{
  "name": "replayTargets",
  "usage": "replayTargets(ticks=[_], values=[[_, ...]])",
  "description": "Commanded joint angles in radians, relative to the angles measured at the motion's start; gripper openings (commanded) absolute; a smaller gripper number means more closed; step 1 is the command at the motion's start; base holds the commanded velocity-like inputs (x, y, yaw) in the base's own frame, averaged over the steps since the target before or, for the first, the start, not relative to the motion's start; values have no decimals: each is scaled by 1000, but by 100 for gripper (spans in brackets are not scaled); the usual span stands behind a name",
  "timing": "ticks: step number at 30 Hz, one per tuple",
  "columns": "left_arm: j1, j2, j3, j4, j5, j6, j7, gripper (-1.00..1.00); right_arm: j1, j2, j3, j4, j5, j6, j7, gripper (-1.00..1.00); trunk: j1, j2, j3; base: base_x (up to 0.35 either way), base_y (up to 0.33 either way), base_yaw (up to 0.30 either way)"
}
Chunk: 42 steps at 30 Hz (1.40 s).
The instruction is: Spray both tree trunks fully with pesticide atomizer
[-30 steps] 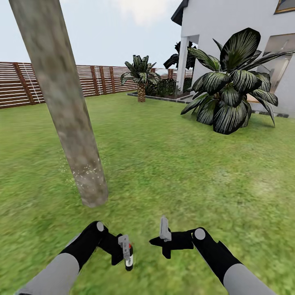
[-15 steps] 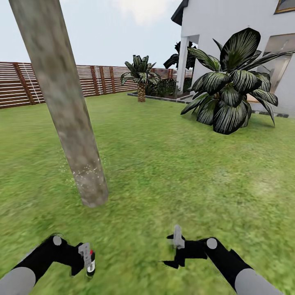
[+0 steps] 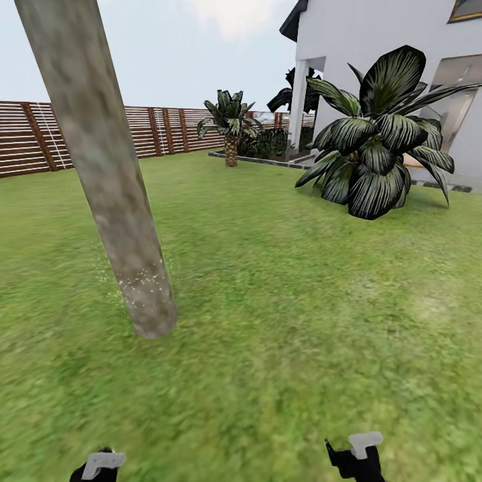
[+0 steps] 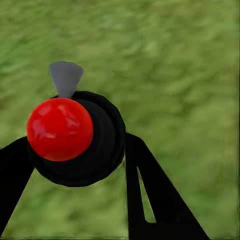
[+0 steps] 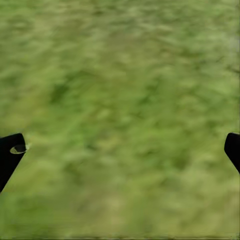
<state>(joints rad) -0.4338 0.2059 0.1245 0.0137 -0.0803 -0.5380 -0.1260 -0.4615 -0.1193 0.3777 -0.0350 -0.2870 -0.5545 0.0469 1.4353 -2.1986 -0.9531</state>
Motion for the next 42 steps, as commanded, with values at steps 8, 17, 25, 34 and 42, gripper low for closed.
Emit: replayTargets(ticks=[8, 17, 25, 34, 42], values=[[6, -27, 11, 7, -5, -8, -3, -100, 17, 7, 5, -3, -14, -1, 7, 100, 0, 0, -1, -65, 0, 0], [7, -28, 12, 6, 70, -10, -1, -100, 17, 9, 4, -5, -15, -1, 5, 100, 0, 0, -1, -318, -88, 183], [7, -31, 12, 6, 83, -11, -1, -100, 17, 30, 3, -2, -15, -1, 4, 100, 0, 0, 5, -190, -265, 266], [7, -32, 12, 6, 86, -14, -1, -100, 17, 32, 3, -2, -15, -1, 4, 100, 0, 0, 12, -115, -298, 261], [7, -32, 12, 6, 86, -16, -1, -100, 17, 31, 3, -2, -15, -1, 4, 100, 0, 0, 17, -31, -307, 265]])
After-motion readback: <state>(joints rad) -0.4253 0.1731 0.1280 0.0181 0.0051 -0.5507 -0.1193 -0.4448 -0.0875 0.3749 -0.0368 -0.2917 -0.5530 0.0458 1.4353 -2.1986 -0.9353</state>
